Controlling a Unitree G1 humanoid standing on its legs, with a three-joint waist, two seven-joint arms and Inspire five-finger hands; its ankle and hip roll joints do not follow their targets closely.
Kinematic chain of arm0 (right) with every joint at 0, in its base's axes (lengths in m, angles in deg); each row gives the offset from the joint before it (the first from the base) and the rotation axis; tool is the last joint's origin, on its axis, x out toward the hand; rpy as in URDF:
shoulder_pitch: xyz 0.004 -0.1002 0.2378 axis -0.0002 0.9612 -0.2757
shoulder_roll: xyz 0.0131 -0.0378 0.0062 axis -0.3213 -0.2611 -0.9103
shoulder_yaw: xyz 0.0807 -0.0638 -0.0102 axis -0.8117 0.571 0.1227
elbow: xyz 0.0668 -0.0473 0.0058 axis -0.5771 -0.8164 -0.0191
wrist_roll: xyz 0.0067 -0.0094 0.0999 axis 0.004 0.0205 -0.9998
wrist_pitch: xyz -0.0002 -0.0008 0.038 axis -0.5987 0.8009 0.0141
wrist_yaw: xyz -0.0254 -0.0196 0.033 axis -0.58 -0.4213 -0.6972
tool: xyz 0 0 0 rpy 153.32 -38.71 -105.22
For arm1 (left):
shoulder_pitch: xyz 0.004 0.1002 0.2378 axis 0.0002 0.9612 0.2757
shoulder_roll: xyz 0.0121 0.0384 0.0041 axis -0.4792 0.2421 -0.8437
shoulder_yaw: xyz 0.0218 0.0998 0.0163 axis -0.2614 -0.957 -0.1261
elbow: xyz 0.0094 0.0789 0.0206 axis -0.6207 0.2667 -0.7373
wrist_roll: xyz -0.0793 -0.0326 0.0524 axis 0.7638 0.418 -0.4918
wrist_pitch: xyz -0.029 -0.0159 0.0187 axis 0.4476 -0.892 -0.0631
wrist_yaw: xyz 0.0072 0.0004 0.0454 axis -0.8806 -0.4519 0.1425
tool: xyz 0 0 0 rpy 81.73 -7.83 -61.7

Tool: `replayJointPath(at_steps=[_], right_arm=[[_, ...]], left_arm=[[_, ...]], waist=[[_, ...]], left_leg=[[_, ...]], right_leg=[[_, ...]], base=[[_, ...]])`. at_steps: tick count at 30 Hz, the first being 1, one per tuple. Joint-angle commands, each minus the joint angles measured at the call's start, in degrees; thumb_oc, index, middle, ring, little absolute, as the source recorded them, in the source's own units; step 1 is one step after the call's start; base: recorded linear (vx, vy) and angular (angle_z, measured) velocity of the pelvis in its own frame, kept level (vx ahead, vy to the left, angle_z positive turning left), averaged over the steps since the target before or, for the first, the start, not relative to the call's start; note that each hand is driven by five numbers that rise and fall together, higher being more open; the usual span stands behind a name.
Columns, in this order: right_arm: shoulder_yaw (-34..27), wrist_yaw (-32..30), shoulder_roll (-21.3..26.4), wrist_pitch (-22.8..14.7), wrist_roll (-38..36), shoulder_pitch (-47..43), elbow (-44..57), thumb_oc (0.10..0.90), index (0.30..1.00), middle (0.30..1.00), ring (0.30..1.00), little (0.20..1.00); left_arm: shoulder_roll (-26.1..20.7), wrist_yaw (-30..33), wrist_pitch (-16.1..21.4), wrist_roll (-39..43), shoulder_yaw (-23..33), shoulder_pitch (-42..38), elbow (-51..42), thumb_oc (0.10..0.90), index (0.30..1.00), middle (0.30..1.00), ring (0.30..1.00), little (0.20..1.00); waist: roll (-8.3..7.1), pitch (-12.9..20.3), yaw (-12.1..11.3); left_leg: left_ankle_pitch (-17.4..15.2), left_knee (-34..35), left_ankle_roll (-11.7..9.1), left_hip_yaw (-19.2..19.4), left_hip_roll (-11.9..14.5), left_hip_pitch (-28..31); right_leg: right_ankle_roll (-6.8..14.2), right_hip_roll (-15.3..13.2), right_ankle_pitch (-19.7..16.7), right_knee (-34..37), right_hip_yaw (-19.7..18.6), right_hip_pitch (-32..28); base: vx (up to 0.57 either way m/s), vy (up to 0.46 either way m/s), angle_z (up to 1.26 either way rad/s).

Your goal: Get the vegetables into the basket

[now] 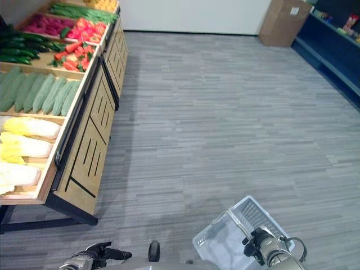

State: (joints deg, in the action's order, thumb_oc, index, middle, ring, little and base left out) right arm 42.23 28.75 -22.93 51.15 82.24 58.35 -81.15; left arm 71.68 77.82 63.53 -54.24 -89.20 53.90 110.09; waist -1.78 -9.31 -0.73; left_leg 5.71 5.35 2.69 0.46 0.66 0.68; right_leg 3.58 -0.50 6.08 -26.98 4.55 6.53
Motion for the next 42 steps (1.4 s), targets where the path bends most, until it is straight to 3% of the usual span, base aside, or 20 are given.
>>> replayJointPath(at_steps=[1, 5, 6, 7, 10, 13, 16, 17, 20, 21, 22, 23, 24, 28, 33, 35, 37, 39, 40, 42], right_arm=[[-1.41, -1.42, 4.77, 0.04, -0.97, -2.60, 0.34, 0.400, 0.300, 0.300, 0.300, 0.300], [-1.97, -1.70, 4.80, -0.27, -1.55, -1.64, 0.25, 0.400, 0.300, 0.300, 0.300, 0.300], [-1.93, -1.71, 4.85, -0.27, -1.55, -1.63, 0.25, 0.400, 0.300, 0.300, 0.300, 0.300], [-2.30, -1.61, 4.92, -0.44, -1.75, -1.05, 0.08, 0.400, 0.300, 0.300, 0.300, 0.300], [-2.86, -1.61, 4.93, -0.57, -1.99, -0.34, -0.12, 0.400, 0.300, 0.300, 0.300, 0.300], [-3.81, -1.34, 4.98, -0.57, -1.99, 0.86, -0.17, 0.400, 0.300, 0.300, 0.300, 0.300], [-4.55, -1.22, 5.29, -0.55, -2.03, 2.30, -0.64, 0.400, 0.300, 0.300, 0.300, 0.300], [-4.86, -1.23, 5.73, -0.67, -2.54, 3.04, -0.71, 0.400, 0.300, 0.300, 0.300, 0.300], [-5.02, -1.25, 6.00, -0.77, -2.83, 3.41, -0.57, 0.400, 0.300, 0.300, 0.300, 0.300], [-5.41, -1.38, 5.99, -0.86, -3.32, 3.94, -0.63, 0.400, 0.300, 0.300, 0.300, 0.300], [-5.50, -1.72, 5.91, -1.16, -3.92, 4.49, -0.58, 0.400, 0.300, 0.300, 0.300, 0.300], [-5.46, -1.89, 5.97, -1.32, -4.10, 4.81, -0.43, 0.400, 0.300, 0.300, 0.300, 0.300], [-5.47, -1.90, 5.99, -1.33, -4.10, 4.84, -0.43, 0.400, 0.300, 0.300, 0.300, 0.300], [-4.61, -1.80, 6.14, -1.60, -4.18, 5.05, -0.28, 0.400, 0.300, 0.300, 0.300, 0.300], [-4.06, -1.94, 6.12, -1.97, -4.56, 5.55, 0.46, 0.400, 0.300, 0.300, 0.300, 0.300], [-3.90, -2.17, 5.69, -2.05, -4.93, 6.10, 0.18, 0.400, 0.300, 0.300, 0.300, 0.300], [-3.67, -2.63, 5.19, -2.25, -5.26, 6.53, 0.19, 0.400, 0.300, 0.300, 0.300, 0.300], [-3.38, -2.71, 4.80, -2.06, -5.21, 6.48, -0.06, 0.400, 0.300, 0.300, 0.300, 0.300], [-3.40, -2.72, 4.78, -2.06, -5.22, 6.48, -0.08, 0.400, 0.300, 0.300, 0.300, 0.300], [-3.53, -2.91, 4.22, -1.84, -5.90, 6.63, -0.49, 0.400, 0.300, 0.300, 0.300, 0.300]], left_arm=[[-2.40, 0.75, -1.61, -1.53, 0.69, 3.27, 2.02, 0.900, 1.000, 1.000, 1.000, 1.000], [-1.79, 0.78, -1.50, -1.95, 0.53, 2.59, 2.41, 0.900, 1.000, 1.000, 1.000, 1.000], [-1.73, 0.77, -1.49, -1.95, 0.54, 2.61, 2.43, 0.900, 1.000, 1.000, 1.000, 1.000], [-1.53, 0.84, -1.27, -2.36, 0.62, 2.37, 2.62, 0.900, 1.000, 1.000, 1.000, 1.000], [-1.09, 0.64, -0.98, -2.41, 0.99, 2.67, 2.94, 0.900, 1.000, 1.000, 1.000, 1.000], [-0.97, 0.29, -1.09, -2.52, 1.65, 3.14, 3.25, 0.900, 1.000, 1.000, 1.000, 1.000], [-0.49, 0.11, -1.16, -3.00, 1.62, 3.35, 4.00, 0.900, 1.000, 1.000, 1.000, 1.000], [-0.13, 0.18, -1.40, -2.84, 1.54, 3.49, 4.32, 0.900, 1.000, 1.000, 1.000, 1.000], [-0.06, 0.34, -1.41, -2.05, 1.46, 3.37, 4.27, 0.900, 1.000, 1.000, 1.000, 1.000], [0.38, 0.20, -1.23, -1.17, 1.49, 3.37, 4.03, 0.900, 1.000, 1.000, 1.000, 1.000], [0.88, 0.41, -1.05, -0.37, 1.16, 3.23, 3.44, 0.900, 1.000, 1.000, 1.000, 1.000], [0.89, 0.39, -0.70, -0.16, 0.59, 3.02, 2.86, 0.900, 1.000, 1.000, 1.000, 1.000], [0.91, 0.39, -0.71, -0.15, 0.57, 3.04, 2.85, 0.900, 1.000, 1.000, 1.000, 1.000], [1.21, 1.09, -0.54, 1.12, 0.33, 2.89, 1.96, 0.900, 1.000, 1.000, 1.000, 1.000], [1.46, 1.42, -0.35, 1.55, 0.17, 3.44, 1.02, 0.900, 1.000, 1.000, 1.000, 1.000], [1.53, 1.38, -0.22, 2.25, 0.73, 3.73, 0.79, 0.900, 1.000, 1.000, 1.000, 1.000], [1.31, 1.41, 0.02, 3.99, 1.59, 3.86, 0.10, 0.900, 1.000, 1.000, 1.000, 1.000], [1.11, 1.77, 0.22, 4.68, 1.83, 3.72, -0.17, 0.900, 1.000, 1.000, 1.000, 1.000], [1.10, 1.77, 0.22, 4.69, 1.81, 3.71, -0.17, 0.900, 1.000, 1.000, 1.000, 1.000], [1.36, 1.90, 0.32, 4.96, 1.64, 3.24, -0.46, 0.900, 1.000, 1.000, 1.000, 1.000]], waist=[[-1.87, -1.15, -0.85], [-2.56, -2.50, 1.87], [-2.10, -2.57, 1.92], [-2.13, -2.98, 3.86], [-1.71, -2.87, 4.70], [-1.41, -1.91, 6.12], [-1.41, -0.65, 7.29], [0.04, 0.49, 7.83], [1.04, 0.90, 8.88], [1.66, 1.00, 9.09], [2.65, 1.05, 9.34], [3.03, 1.04, 9.67], [3.09, 1.07, 9.79], [4.68, 1.15, 9.30], [5.62, 0.78, 8.67], [4.65, -0.06, 7.40], [2.40, -1.48, 5.78], [1.15, -2.72, 4.62], [1.37, -2.90, 4.44], [0.28, -3.78, 3.02]], left_leg=[[-11.45, -3.27, -1.38, -2.44, -2.05, 7.74], [-13.87, -2.21, -1.90, -5.80, -2.79, 12.31], [-14.20, -2.11, -1.93, -5.83, -2.30, 12.66], [-15.27, -1.55, -2.58, -7.85, -2.04, 15.15], [-16.89, -0.89, -3.30, -9.71, -1.26, 18.24], [-19.08, -0.35, -3.78, -11.35, -0.33, 22.03], [-20.75, -0.35, -4.65, -13.09, 0.54, 23.93], [-18.78, -0.36, -5.50, -12.99, 2.42, 24.61], [-17.08, -1.67, -6.52, -13.46, 3.75, 24.44], [-14.67, -3.08, -7.58, -13.66, 4.49, 23.96], [-8.27, -6.55, -9.40, -13.91, 5.58, 22.61], [-5.45, -7.48, -10.41, -14.04, 6.11, 22.14], [-5.38, -7.37, -10.45, -14.17, 6.21, 22.15], [2.66, -8.62, -13.00, -15.50, 8.12, 20.34], [8.64, -12.11, -13.77, -15.29, 8.23, 17.49], [12.28, -21.77, -14.21, -13.66, 6.27, 13.17], [12.09, -29.85, -13.42, -11.18, 4.19, 8.83], [9.06, -31.16, -11.63, -8.08, 3.46, 5.32], [8.56, -31.74, -11.58, -7.91, 3.69, 5.31], [2.74, -27.93, -9.97, -1.74, 5.11, -1.48]], right_leg=[[6.60, -9.87, -8.93, 10.07, 0.38, 0.68], [7.57, -9.43, -13.97, 20.50, 0.13, 6.68], [7.57, -9.00, -13.91, 20.77, 0.40, 6.21], [8.58, -8.89, -16.32, 25.99, -1.63, 9.18], [9.50, -8.35, -18.79, 29.94, 0.20, 9.98], [9.80, -8.41, -20.54, 30.45, 3.12, 12.46], [8.93, -8.84, -21.64, 28.81, 2.33, 11.79], [8.17, -8.53, -21.35, 26.08, 3.54, 12.57], [7.39, -7.82, -20.29, 23.69, 2.79, 13.17], [6.73, -7.54, -19.37, 22.56, 3.52, 12.62], [5.66, -6.79, -17.84, 21.49, 5.42, 11.89], [5.14, -6.50, -17.26, 21.22, 5.97, 11.55], [5.11, -6.51, -17.19, 21.20, 6.13, 11.52], [3.45, -4.35, -13.73, 20.80, 7.22, 10.28], [1.67, -3.08, -10.53, 19.82, 6.91, 9.75], [0.06, -2.37, -9.09, 22.18, 6.17, 5.65], [-0.88, -3.27, -8.36, 23.53, 5.71, 2.02], [-1.05, -3.69, -7.46, 24.67, 5.34, -0.98], [-1.03, -3.42, -7.41, 24.70, 5.24, -1.14], [-0.25, -4.45, -6.54, 26.60, 5.17, -4.92]], base=[[0.33, 0.019, 0.06], [0.29, -0.037, 0.24], [0.38, -0.054, 0.41], [0.28, -0.027, 0.43], [0.35, -0.047, 0.51], [0.32, -0.088, 0.77], [0.44, -0.195, -0.04], [0.34, -0.187, 0.16], [0.23, -0.118, 0.37], [0.27, -0.133, 0.74], [0.36, -0.192, 0.67], [0.25, -0.154, 0.39], [0.20, -0.142, 0.34], [0.24, -0.172, 0.34], [0.18, -0.146, -0.02], [0.28, -0.288, -0.08], [0.24, -0.280, -0.07], [0.15, -0.157, -0.17], [0.12, -0.077, -0.25], [0.24, -0.056, -0.08]])
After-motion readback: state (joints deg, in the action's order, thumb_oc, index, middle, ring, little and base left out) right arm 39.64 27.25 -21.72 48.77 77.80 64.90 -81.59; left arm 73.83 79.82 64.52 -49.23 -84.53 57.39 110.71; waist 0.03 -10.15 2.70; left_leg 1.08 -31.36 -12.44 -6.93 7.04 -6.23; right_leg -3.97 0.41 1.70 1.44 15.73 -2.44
